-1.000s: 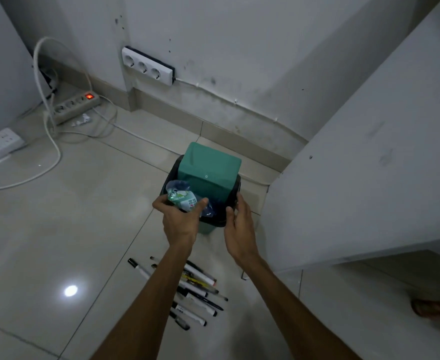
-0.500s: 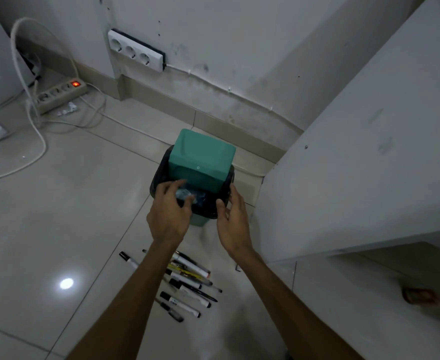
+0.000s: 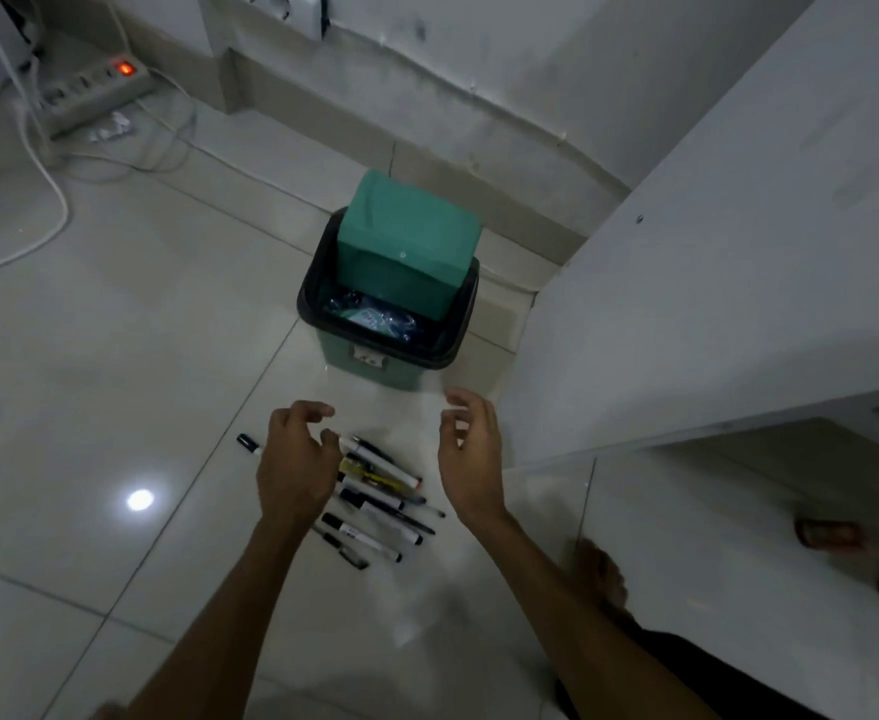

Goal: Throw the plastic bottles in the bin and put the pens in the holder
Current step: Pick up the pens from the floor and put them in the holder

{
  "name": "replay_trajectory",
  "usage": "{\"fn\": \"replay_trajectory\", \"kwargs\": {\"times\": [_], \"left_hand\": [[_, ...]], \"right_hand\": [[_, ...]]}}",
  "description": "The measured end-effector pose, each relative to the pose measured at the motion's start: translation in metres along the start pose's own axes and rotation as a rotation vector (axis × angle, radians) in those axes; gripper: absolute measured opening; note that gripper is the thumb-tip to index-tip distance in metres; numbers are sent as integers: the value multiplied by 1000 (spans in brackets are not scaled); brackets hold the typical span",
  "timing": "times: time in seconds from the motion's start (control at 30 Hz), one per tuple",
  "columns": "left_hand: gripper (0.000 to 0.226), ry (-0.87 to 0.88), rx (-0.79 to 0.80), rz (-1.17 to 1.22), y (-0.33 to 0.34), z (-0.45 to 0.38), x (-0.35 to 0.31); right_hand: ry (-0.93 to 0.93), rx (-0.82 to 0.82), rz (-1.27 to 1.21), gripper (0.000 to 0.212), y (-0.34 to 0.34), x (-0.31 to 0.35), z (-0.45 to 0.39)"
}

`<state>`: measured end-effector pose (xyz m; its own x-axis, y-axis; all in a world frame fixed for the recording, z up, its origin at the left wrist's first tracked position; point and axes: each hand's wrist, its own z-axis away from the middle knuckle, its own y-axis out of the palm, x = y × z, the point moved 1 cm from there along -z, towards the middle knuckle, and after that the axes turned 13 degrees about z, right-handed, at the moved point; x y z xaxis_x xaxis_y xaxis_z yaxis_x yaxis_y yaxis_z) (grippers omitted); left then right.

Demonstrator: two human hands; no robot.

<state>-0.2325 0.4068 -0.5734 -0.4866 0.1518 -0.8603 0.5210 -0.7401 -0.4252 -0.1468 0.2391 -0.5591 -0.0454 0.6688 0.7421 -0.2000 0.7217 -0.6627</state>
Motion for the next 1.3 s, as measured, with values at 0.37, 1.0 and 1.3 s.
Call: {"fn": "replay_trajectory", "kwargs": {"times": [0.37, 1.0, 1.3], "left_hand": [[21, -134, 287, -313, 19, 40, 110], [33, 400, 460, -939, 41, 32, 149], [32, 598, 388, -956, 29, 38, 149]], "right_hand": [[-29, 427, 309, 13, 74, -78, 61], [-260, 526, 679, 15, 118, -107, 76], [-71, 454, 572, 18, 104, -102, 76]]}}
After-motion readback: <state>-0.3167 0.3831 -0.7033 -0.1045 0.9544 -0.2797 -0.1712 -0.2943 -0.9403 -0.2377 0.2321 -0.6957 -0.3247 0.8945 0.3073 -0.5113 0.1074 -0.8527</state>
